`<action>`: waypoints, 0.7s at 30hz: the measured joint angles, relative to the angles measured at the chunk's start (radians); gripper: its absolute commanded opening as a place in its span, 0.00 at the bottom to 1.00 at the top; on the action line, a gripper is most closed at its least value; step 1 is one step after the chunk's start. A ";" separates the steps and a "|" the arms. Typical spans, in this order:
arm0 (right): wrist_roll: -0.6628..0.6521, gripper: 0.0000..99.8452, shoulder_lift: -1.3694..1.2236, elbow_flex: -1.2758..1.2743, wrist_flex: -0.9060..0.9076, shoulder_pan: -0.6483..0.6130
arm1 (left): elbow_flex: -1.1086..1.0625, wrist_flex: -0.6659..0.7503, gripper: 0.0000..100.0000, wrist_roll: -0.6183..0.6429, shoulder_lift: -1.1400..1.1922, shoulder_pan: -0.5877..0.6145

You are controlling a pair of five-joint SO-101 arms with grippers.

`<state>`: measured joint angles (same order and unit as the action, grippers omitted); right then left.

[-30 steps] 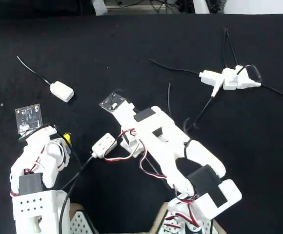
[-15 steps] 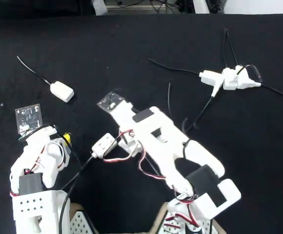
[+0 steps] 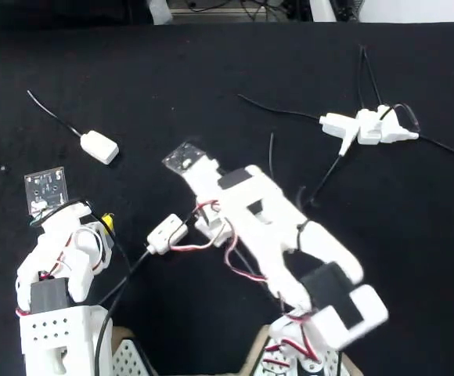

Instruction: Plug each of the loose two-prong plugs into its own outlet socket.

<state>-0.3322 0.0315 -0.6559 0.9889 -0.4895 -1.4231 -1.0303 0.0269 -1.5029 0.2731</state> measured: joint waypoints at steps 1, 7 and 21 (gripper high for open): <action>-0.011 0.01 0.038 -0.002 0.002 0.006 | 0.000 0.000 0.21 0.000 0.000 0.000; -0.057 0.01 0.258 -0.058 -0.058 0.003 | 0.054 0.084 0.21 0.000 0.002 -0.002; -0.021 0.01 0.480 -0.404 -0.525 -0.160 | 0.147 0.184 0.21 0.218 0.000 -0.298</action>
<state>-0.3537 0.5117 -1.0595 0.4641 -0.6490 -1.2758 -0.8462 0.2447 -1.5029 -0.0245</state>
